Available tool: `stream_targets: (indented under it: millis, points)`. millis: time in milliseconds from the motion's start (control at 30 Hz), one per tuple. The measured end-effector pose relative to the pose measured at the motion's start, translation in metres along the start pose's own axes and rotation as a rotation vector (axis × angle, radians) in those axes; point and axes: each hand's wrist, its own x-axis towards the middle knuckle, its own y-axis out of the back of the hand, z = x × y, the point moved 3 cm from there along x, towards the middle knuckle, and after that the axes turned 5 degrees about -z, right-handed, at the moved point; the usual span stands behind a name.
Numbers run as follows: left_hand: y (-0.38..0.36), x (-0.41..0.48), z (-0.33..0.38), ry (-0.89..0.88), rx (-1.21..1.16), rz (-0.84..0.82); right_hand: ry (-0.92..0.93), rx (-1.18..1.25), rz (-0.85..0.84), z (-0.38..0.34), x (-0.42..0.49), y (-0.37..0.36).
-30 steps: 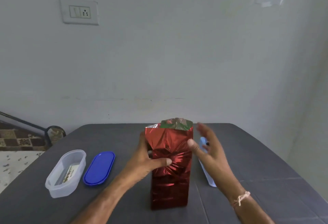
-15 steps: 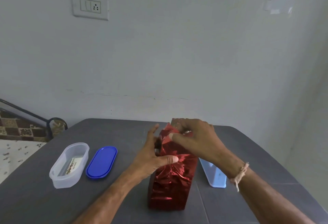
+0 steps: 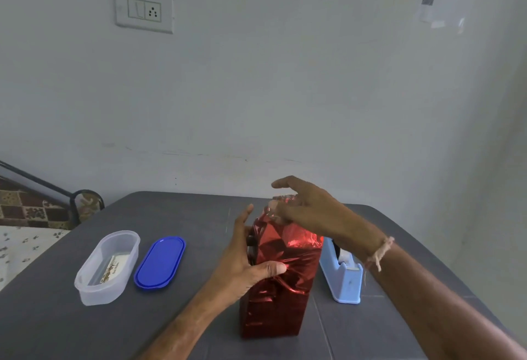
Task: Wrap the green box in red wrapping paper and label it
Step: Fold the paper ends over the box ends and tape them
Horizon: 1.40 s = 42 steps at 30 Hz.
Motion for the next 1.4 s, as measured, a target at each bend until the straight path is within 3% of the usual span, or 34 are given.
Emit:
stream_targets:
  millis: [67, 133, 233, 367, 667, 833, 933, 1067, 1400]
  points:
    - [0.002, -0.001, -0.002, 0.006, -0.002, -0.001, 0.031, -0.023, -0.104, 0.000, 0.010, 0.007]
    - [0.004, -0.002, -0.002, 0.010, 0.000, -0.011, 0.096, -0.214, -0.168, -0.003, 0.021, 0.011]
    - [0.003, -0.001, 0.000, 0.007, 0.004, -0.025, 0.221, -0.655, -0.116, -0.007, 0.041, 0.011]
    - [0.003, -0.001, -0.001, 0.007, 0.003, -0.026, 0.323, -0.767, -0.118, -0.013, 0.052, 0.001]
    - [0.003, 0.001, -0.003, -0.003, 0.012, -0.006, 0.381, -0.808, 0.081, -0.011, 0.064, -0.002]
    - [0.005, -0.004, -0.001, -0.033, 0.017, -0.046, 0.267, -0.434, 0.339, -0.018, 0.055, 0.015]
    - [0.005, -0.003, 0.001, -0.036, 0.057, -0.075, 0.066, -0.313, 0.196, -0.033, 0.036, 0.014]
    - [0.002, -0.002, 0.005, -0.048, 0.092, -0.121, -0.079, -0.479, 0.021, -0.031, 0.019, -0.003]
    - [0.006, 0.001, 0.010, -0.059, 0.169, -0.152, -0.004, -0.391, 0.164, 0.002, -0.005, -0.005]
